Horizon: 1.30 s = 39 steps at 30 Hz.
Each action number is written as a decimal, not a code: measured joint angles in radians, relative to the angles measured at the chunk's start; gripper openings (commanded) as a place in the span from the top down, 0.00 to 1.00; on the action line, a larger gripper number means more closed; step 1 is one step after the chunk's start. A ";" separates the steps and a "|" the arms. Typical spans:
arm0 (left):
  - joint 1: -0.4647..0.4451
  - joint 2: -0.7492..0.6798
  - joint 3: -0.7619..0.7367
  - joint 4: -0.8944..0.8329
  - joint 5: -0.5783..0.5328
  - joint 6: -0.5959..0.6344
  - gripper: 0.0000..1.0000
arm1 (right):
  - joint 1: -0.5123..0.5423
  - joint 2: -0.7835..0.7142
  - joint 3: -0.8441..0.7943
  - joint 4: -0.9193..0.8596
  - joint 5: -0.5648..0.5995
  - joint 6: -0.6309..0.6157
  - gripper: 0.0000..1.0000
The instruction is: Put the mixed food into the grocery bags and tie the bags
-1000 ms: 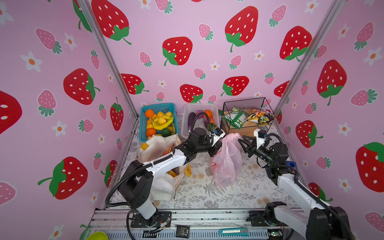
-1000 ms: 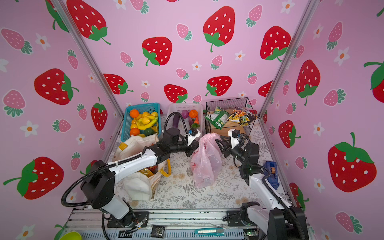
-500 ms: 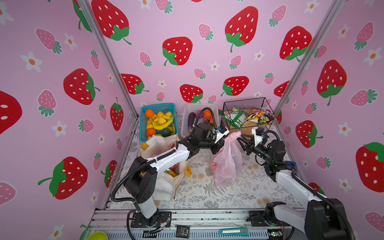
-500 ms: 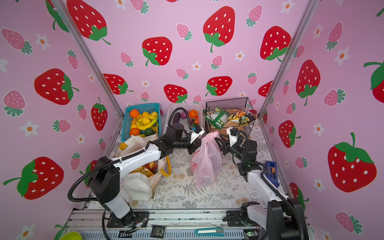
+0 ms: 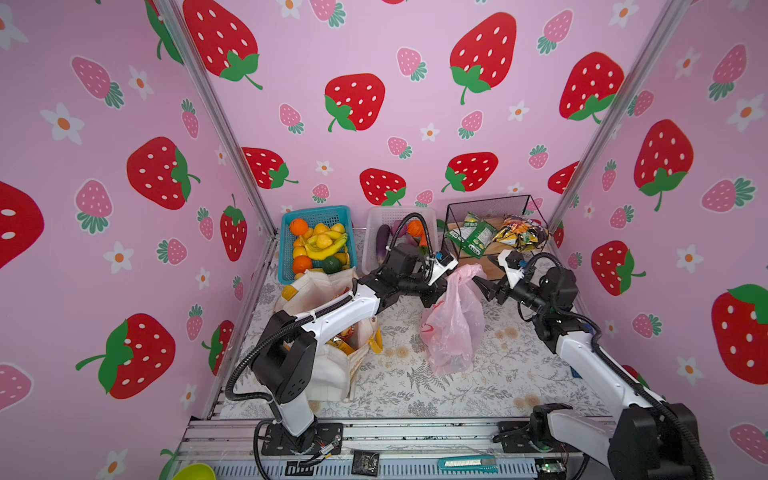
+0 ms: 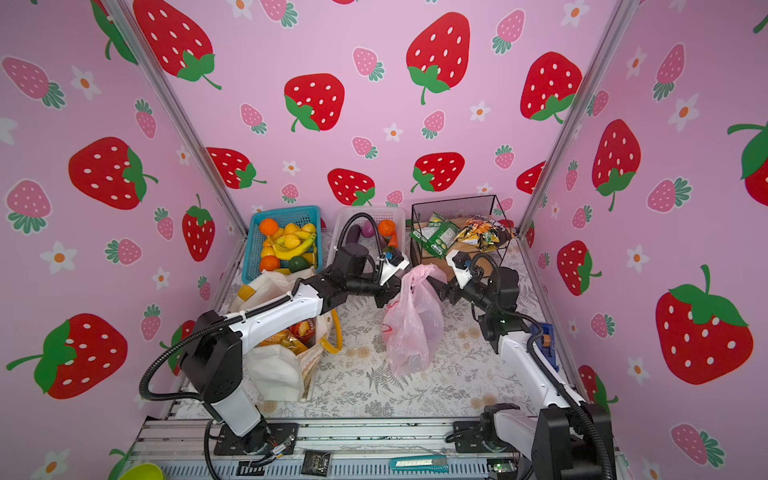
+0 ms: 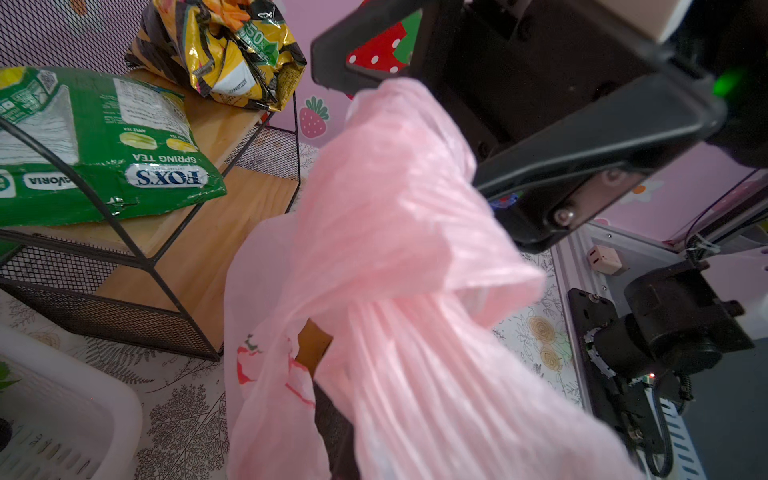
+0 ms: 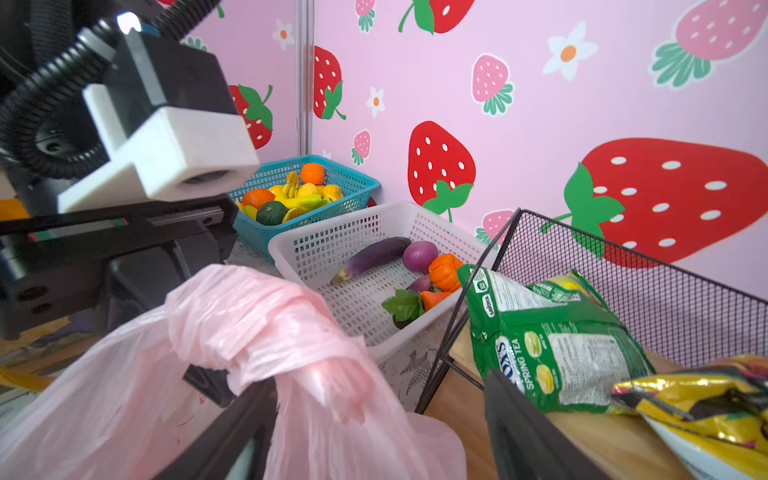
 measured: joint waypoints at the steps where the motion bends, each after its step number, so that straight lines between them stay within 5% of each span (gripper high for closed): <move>1: 0.000 0.000 0.002 0.000 0.000 0.000 1.00 | -0.004 0.002 0.018 -0.027 -0.018 -0.028 0.17; 6: 0.000 0.000 0.003 -0.002 0.000 0.000 1.00 | -0.006 0.049 0.138 -0.207 -0.082 -0.152 0.12; 12: 0.000 0.002 0.004 -0.003 0.001 0.000 1.00 | -0.008 0.123 0.240 -0.346 -0.130 -0.231 0.19; 23: 0.000 0.011 0.006 -0.006 0.007 0.000 1.00 | -0.001 0.173 0.282 -0.415 -0.185 -0.267 0.73; 29: 0.000 0.011 0.006 -0.004 0.005 -0.006 1.00 | 0.002 0.146 0.238 -0.367 -0.173 -0.197 0.99; 39: 0.033 0.011 0.006 0.049 -0.055 -0.088 1.00 | 0.011 -0.039 0.066 -0.351 0.070 0.124 1.00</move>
